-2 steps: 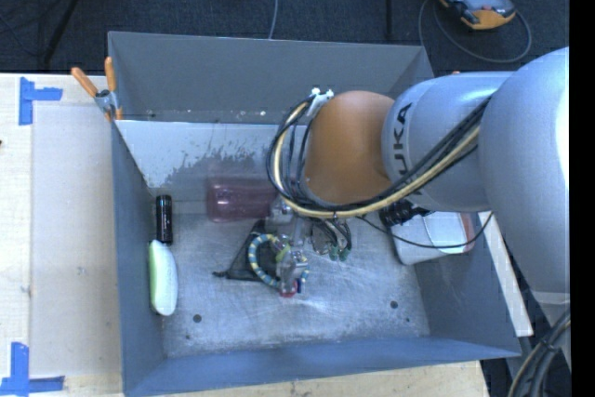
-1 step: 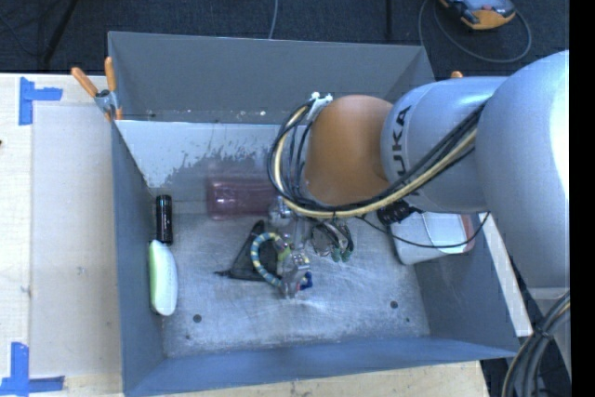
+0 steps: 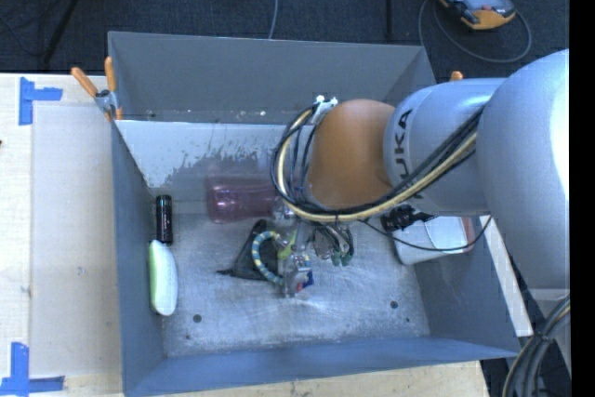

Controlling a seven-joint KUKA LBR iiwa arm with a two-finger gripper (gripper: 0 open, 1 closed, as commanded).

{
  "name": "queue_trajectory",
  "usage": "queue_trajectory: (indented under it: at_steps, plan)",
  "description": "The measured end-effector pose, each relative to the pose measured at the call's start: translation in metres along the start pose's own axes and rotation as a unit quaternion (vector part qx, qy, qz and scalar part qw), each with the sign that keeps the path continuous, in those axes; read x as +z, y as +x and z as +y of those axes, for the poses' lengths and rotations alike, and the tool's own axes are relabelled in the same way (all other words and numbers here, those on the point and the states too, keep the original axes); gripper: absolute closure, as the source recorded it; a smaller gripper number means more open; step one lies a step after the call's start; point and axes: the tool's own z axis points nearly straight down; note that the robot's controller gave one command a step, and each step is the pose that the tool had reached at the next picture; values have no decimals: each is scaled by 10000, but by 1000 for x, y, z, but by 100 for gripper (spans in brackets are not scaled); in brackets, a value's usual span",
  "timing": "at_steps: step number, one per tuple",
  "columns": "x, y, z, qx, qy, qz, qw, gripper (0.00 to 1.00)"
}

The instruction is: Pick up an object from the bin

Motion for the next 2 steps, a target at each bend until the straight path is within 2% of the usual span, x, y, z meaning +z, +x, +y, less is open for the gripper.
queue_trajectory:
  at_steps: [1, 2]
  plan:
    - [0, -4, 3, -190, 21, 29, 9998, 0]
    - [-3, -4, 1, -35, 13, -10, 10000, 100]
